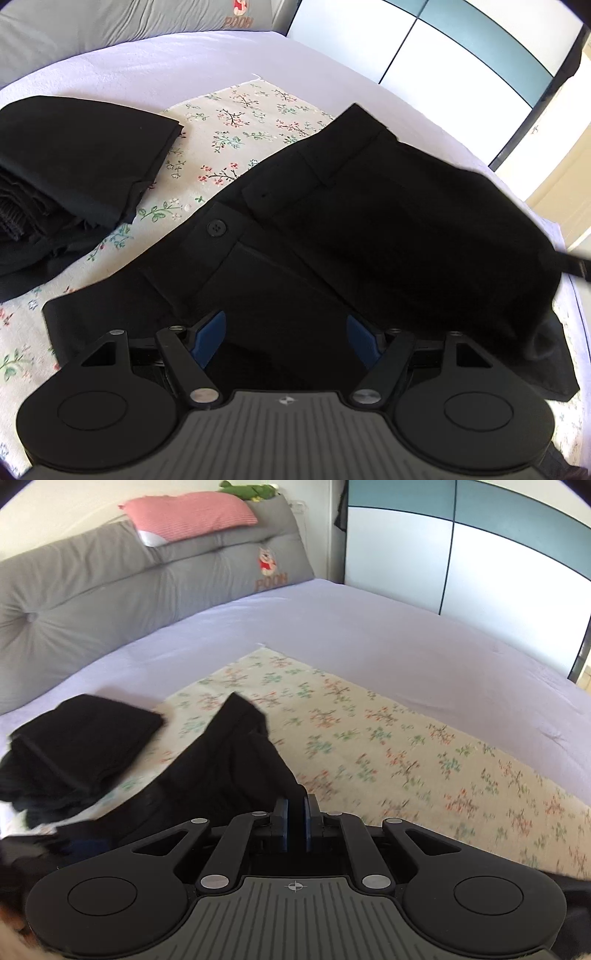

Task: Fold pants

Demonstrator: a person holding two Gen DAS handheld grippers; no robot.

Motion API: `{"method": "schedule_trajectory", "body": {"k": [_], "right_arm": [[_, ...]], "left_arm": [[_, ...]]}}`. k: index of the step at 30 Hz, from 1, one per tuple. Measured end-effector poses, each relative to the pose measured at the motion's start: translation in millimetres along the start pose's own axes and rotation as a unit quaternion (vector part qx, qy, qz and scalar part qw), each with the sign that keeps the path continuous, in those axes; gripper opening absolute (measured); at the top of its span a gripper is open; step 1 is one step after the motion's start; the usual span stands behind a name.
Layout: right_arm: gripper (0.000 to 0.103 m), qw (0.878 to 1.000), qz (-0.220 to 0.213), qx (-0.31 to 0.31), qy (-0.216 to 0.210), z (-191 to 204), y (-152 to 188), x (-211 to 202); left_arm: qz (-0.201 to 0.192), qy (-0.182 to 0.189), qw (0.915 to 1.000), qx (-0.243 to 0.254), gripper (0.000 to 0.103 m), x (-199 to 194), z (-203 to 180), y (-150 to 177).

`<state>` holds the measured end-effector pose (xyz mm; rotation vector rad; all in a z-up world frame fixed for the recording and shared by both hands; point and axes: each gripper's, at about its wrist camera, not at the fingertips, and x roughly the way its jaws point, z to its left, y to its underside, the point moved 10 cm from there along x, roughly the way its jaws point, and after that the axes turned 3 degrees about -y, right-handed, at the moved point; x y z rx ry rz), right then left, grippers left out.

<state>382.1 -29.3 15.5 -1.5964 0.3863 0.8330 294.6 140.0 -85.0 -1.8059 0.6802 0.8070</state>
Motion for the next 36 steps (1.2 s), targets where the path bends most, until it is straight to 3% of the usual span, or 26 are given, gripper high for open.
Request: {"method": "schedule_trajectory", "body": {"k": [7,14,17,19,21,22,26,30,36], "right_arm": [[0.001,0.999,0.016,-0.011,-0.034,63,78,-47],[0.002,0.996,0.066,0.018,-0.057,84,151,-40],[0.009,0.99,0.099,0.045,-0.094,90,174,-38],[0.018,0.989,0.099,0.053,-0.093,89,178,-42],[0.061,0.991,0.082,0.072,-0.082,81,178,-48],[0.07,0.992,0.069,0.087,-0.068,72,177,-52],[0.073,0.99,0.025,0.134,-0.019,30,175,-58],[0.073,0.974,0.003,0.224,0.017,-28,179,-49],[0.073,0.951,-0.047,0.3,0.063,-99,175,-28]], "left_arm": [[0.004,0.017,0.9997,0.017,0.103,-23,-3,23],[0.037,0.018,0.9988,0.027,0.103,-21,11,56],[0.038,0.01,0.9988,0.027,0.103,-21,19,63],[0.032,0.004,0.999,0.03,0.103,-23,21,65],[0.03,-0.003,0.9989,0.036,0.103,-23,20,64],[0.028,-0.004,0.9988,0.04,0.103,-22,18,64],[0.019,0.0,0.9985,0.051,0.103,-19,5,59],[0.002,0.004,0.9989,0.047,0.103,-15,-14,49],[-0.033,-0.004,0.9979,0.056,0.103,2,-54,32]]}}
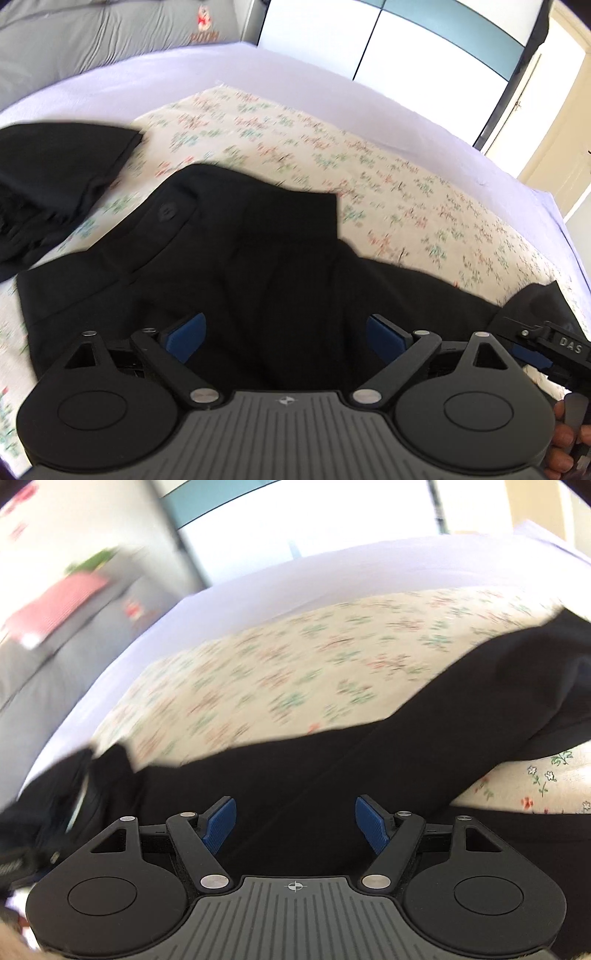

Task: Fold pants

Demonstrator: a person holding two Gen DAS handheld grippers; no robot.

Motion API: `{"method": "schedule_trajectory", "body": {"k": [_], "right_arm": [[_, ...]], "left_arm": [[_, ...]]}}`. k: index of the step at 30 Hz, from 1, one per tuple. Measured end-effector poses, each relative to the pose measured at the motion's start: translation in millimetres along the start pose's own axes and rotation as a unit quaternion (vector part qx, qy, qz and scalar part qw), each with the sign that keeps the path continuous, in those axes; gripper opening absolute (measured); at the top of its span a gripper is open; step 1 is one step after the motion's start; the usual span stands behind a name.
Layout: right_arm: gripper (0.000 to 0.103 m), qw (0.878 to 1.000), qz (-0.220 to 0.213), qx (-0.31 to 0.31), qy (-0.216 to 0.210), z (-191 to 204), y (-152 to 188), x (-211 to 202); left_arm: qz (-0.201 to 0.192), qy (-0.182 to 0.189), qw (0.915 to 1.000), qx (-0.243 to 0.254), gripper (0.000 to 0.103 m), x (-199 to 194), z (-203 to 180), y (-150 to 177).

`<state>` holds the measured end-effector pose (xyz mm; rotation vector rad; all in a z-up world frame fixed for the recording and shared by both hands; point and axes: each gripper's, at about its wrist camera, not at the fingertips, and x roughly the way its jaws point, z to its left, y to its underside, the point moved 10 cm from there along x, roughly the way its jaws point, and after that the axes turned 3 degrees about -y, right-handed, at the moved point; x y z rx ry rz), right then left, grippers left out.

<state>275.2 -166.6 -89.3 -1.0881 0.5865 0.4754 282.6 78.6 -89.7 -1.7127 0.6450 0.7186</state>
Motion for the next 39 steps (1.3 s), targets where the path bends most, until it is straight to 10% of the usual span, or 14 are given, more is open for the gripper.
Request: {"method": "schedule_trajectory", "body": {"k": [7,11,15,20,29,39], "right_arm": [[0.067,0.999,-0.019,0.029,-0.004,-24,-11,32],[0.032,0.999,-0.025,0.017,0.028,-34,-6,43],[0.003,0.998,-0.027,0.018,0.045,-43,-6,41],[0.0,0.999,-0.037,0.018,0.033,-43,-14,26],[0.0,0.997,-0.068,-0.008,0.029,-36,-20,-50],[0.0,1.0,0.011,-0.019,-0.003,-30,28,-97]], "left_arm": [[-0.022,-0.055,0.9967,0.055,0.103,30,-24,1],[-0.01,-0.085,0.9944,0.062,0.102,43,-20,10],[-0.025,-0.118,0.9904,0.069,0.078,37,-14,9],[-0.049,-0.101,0.9933,0.028,0.05,15,-3,-2],[-0.058,-0.078,0.995,-0.025,0.049,-34,41,0],[-0.011,-0.043,0.9969,-0.065,0.049,-48,83,42]]}}
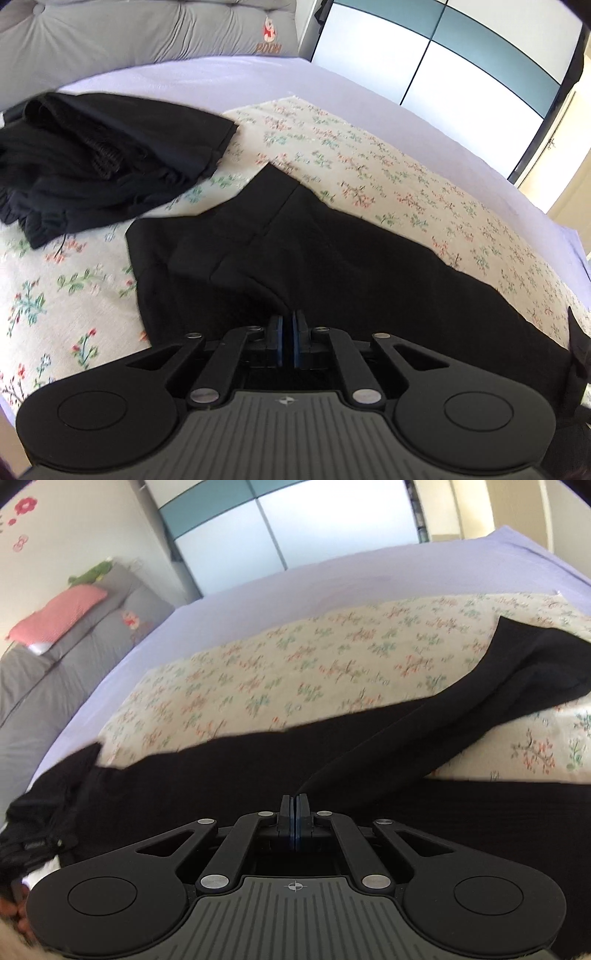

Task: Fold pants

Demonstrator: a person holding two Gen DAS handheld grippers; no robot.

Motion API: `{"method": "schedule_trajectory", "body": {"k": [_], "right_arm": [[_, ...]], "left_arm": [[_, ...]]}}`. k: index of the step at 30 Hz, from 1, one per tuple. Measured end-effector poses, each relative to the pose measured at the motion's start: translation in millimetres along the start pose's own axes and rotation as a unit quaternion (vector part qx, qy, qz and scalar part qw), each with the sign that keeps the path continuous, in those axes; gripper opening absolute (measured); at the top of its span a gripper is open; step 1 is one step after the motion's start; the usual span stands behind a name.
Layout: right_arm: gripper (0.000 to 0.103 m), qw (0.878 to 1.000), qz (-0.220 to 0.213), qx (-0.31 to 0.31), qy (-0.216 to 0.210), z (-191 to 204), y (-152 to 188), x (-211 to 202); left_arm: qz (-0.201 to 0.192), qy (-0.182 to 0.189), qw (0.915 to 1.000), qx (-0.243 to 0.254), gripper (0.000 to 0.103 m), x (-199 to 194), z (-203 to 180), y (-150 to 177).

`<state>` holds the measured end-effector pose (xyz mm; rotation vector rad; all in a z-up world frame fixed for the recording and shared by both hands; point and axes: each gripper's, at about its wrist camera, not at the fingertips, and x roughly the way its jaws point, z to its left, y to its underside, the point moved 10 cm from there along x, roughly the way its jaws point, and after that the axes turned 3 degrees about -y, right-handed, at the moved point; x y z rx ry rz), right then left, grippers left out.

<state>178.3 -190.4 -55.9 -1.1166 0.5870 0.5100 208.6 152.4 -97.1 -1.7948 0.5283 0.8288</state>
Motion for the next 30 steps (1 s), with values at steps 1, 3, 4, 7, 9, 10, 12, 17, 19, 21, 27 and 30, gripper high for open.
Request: {"method": "schedule_trajectory", "body": {"k": [1,3,4,7,9,10,12,17,19,21,27,30], "right_arm": [[0.0,1.0,0.012,-0.006,-0.003,1,9,0],[0.0,0.999,0.038,-0.019,-0.003,1,33,4],[0.0,0.998,0.053,-0.026,-0.001,-1,46,7],[0.002,0.994,0.095,-0.051,0.012,-7,82,21],[0.003,0.993,0.094,-0.076,0.01,-9,96,24],[0.006,0.992,0.087,-0.095,0.007,-7,97,22],[0.011,0.989,0.072,-0.128,0.002,-3,97,15],[0.031,0.965,0.024,-0.26,-0.002,13,104,0],[0.049,0.952,0.009,-0.305,-0.005,21,108,0],[0.061,0.937,0.007,-0.348,-0.006,28,114,2],[0.062,0.873,-0.015,-0.486,0.03,52,129,13],[0.062,0.859,-0.024,-0.511,0.033,61,129,14]], "left_arm": [[0.007,0.002,1.0,-0.004,0.049,1,4,4],[0.025,0.006,0.9996,-0.009,0.049,6,12,12],[0.034,0.007,0.9993,-0.013,0.049,9,16,16],[0.048,0.017,0.9984,-0.026,0.05,10,27,22],[0.045,0.029,0.9975,-0.046,0.056,7,31,21],[0.041,0.035,0.997,-0.056,0.059,5,33,19],[0.024,0.044,0.9964,-0.067,0.075,-2,36,16],[-0.012,0.048,0.9966,-0.066,0.09,-6,31,7],[-0.009,0.053,0.9964,-0.065,0.092,-4,28,7],[-0.007,0.049,0.9969,-0.062,0.093,-1,26,7],[-0.007,0.03,0.9982,-0.051,0.094,10,25,6],[-0.012,0.022,0.9982,-0.054,0.094,12,27,5]]}}
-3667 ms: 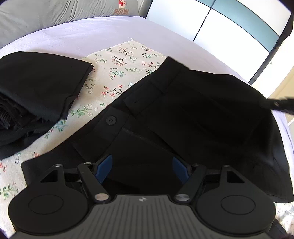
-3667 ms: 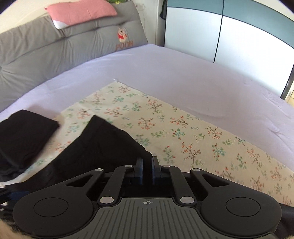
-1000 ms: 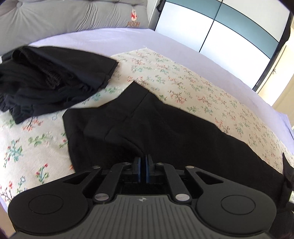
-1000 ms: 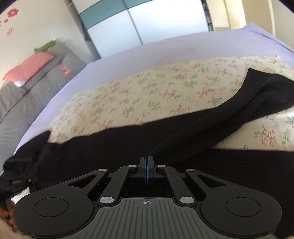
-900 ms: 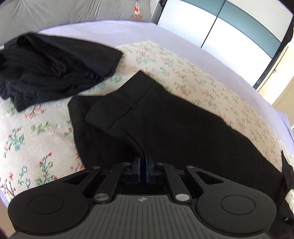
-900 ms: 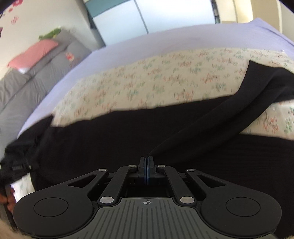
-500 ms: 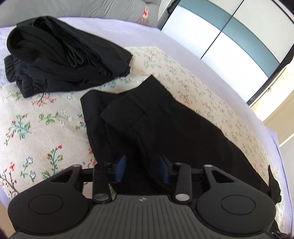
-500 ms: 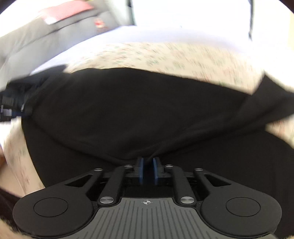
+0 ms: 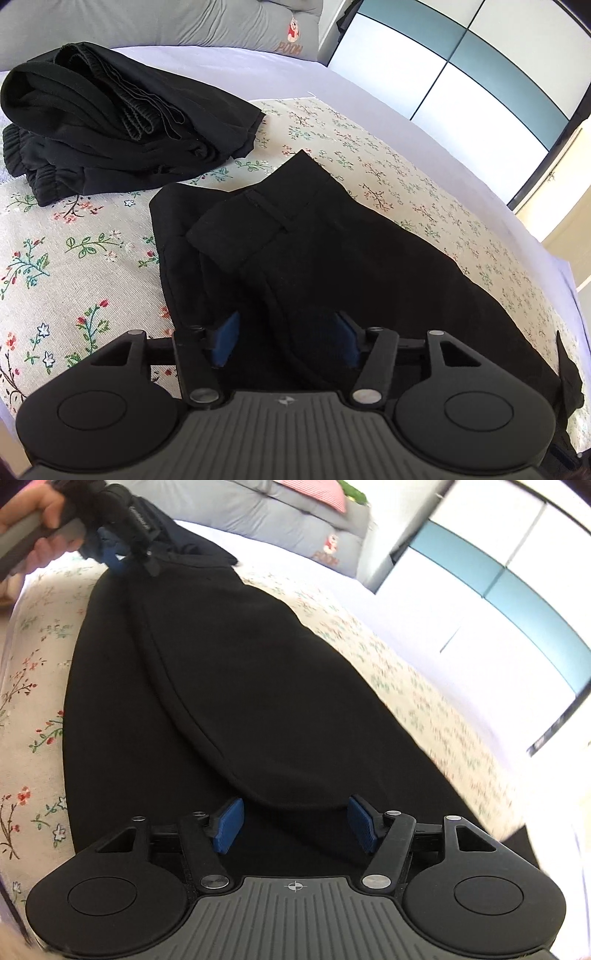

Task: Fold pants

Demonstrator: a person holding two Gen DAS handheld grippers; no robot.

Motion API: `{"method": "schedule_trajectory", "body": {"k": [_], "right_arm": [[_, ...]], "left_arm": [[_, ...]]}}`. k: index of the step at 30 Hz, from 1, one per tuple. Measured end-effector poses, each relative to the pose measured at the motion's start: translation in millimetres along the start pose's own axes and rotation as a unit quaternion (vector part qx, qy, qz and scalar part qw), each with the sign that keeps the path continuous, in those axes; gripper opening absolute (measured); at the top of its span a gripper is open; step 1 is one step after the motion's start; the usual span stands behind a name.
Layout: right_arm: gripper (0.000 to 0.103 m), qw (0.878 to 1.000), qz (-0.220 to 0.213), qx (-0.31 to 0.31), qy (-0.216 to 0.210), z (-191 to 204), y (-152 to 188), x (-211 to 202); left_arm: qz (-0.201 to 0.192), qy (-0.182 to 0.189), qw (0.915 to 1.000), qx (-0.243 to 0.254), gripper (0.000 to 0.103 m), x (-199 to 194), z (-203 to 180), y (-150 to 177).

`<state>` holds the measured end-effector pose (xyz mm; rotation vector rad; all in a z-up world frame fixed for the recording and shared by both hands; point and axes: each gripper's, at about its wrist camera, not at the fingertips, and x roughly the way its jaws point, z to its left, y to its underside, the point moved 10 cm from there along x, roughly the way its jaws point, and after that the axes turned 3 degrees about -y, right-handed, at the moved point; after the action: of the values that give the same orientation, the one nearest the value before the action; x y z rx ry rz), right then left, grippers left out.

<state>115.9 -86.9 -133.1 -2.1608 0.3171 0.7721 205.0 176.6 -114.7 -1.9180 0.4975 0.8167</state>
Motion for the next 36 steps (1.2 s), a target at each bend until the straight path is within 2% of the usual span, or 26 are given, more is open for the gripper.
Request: {"method": "schedule_trajectory", "body": {"k": [3,8,13,18,22,23,25,27,29,30,31,36], "right_arm": [[0.069,1.0,-0.02,-0.015,-0.005,-3,-8,-2],[0.067,0.999,-0.012,-0.028,-0.017,1,-4,3],[0.067,0.998,-0.011,-0.056,0.004,3,-1,6],[0.067,0.998,-0.022,-0.062,-0.004,6,-3,2],[0.064,0.999,-0.008,-0.045,-0.029,9,-2,7],[0.061,0.999,-0.005,-0.041,-0.033,9,-1,9],[0.053,0.999,-0.006,-0.034,-0.042,11,-3,12],[0.029,0.999,0.0,-0.022,-0.047,9,-4,17],[0.018,0.999,0.008,-0.003,-0.039,8,-6,24],[0.005,0.999,0.015,0.016,-0.032,7,-6,27],[0.002,0.999,0.022,0.033,-0.034,7,-7,29],[0.001,0.998,0.016,0.06,-0.029,8,-22,18]], "left_arm": [[-0.003,-0.005,1.0,-0.007,0.094,3,1,-2],[-0.006,-0.01,0.9998,-0.016,0.092,3,4,-6],[-0.003,-0.017,0.9996,-0.022,0.087,6,9,-9],[0.006,-0.016,0.9998,-0.014,0.073,6,10,-8],[0.015,-0.015,0.9997,-0.01,0.062,9,10,-7],[0.017,-0.015,0.9997,-0.005,0.055,9,10,-7],[0.018,-0.021,0.9996,0.01,0.05,10,8,-9],[0.012,-0.027,0.9994,0.02,0.048,9,6,-10],[0.006,-0.026,0.9994,0.022,0.048,8,5,-13],[0.003,-0.024,0.9994,0.023,0.048,6,5,-16],[-0.002,-0.02,0.9995,0.024,0.047,5,5,-20],[-0.016,0.006,0.9998,0.011,0.047,-3,13,-41]]}}
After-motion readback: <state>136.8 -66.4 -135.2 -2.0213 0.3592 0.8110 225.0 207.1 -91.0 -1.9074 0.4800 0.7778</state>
